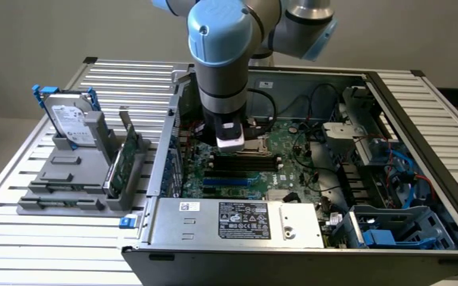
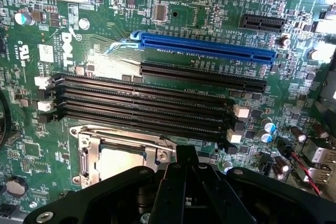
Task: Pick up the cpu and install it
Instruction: 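Install the first cpu locking lever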
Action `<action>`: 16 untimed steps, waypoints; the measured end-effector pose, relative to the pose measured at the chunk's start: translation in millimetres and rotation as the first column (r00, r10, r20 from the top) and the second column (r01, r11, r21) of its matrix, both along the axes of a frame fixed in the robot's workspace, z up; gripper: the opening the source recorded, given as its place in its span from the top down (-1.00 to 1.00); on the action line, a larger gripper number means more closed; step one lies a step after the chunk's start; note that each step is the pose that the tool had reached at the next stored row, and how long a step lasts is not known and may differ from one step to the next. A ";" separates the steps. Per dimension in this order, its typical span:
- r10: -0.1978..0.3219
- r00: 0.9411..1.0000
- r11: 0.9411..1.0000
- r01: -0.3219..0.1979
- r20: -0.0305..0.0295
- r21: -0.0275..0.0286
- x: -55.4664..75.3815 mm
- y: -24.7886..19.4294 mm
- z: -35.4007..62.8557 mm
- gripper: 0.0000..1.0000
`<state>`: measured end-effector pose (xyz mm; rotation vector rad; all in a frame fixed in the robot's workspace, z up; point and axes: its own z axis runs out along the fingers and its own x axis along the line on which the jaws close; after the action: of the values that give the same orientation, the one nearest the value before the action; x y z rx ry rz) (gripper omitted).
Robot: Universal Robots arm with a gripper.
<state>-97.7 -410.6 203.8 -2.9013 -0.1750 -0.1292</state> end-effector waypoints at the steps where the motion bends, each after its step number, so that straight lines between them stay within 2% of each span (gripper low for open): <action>1: 0.000 1.000 1.000 0.000 0.000 0.000 -0.1 0.2 -0.4 0.79; 8: 0.000 1.000 1.000 0.000 -0.002 0.005 -1.1 1.6 -2.9 0.79; 16: 0.000 1.000 1.000 0.000 -0.003 0.006 -1.1 2.6 -4.2 0.79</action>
<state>-98.8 -408.0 199.6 -2.8950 -0.1735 -0.1249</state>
